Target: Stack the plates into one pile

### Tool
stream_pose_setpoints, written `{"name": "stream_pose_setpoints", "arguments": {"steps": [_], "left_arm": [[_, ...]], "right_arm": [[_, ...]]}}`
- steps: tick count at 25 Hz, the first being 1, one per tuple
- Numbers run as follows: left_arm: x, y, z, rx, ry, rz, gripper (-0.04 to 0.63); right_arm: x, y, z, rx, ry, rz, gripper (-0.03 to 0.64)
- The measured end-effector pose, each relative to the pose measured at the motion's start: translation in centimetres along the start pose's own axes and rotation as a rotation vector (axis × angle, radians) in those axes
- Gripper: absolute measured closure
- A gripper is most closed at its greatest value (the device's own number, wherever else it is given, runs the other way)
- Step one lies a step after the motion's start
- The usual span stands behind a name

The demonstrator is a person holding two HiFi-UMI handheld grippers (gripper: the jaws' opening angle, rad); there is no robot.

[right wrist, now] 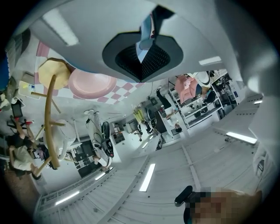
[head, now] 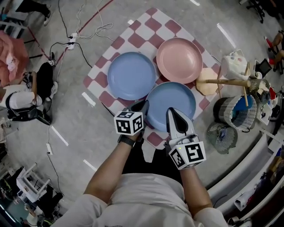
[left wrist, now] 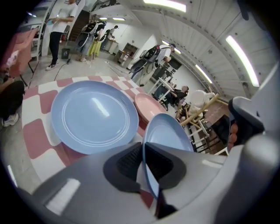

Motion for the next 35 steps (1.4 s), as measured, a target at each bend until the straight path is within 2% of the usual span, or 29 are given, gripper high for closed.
{"name": "stream_pose_setpoints", "arguments": {"steps": [9, 18, 25, 31, 35], "left_arm": [[-2.5, 2.9, -3.0, -0.087, 0.053, 0.092, 0.568], [-4.4, 4.9, -7.0, -0.229, 0.112, 0.189, 0.563], [-5.7, 6.5, -10.2, -0.311, 0.159, 0.273, 0.557], [-6.0, 6.7, -12.4, -0.415, 0.179, 0.301, 0.555], [-5.9, 7.0, -13.4, -0.456, 0.181, 0.325, 0.555]], "right_arm": [[2.2, 0.8, -1.8, -0.014, 0.048, 0.005, 0.607], [4.5, 1.7, -3.2, -0.042, 0.1, -0.011, 0.607], [5.7, 1.8, -3.7, -0.053, 0.125, -0.03, 0.607], [6.2, 1.3, -3.4, -0.045, 0.127, -0.043, 0.607], [6.7, 1.1, -3.4, -0.044, 0.127, -0.051, 0.607]]}}
Point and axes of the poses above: the fingertips, and each gripper's own axes: x forward along the fingers, z to its right, y out of its top, the point moved 6 cm from there along -x, backward along the fingers
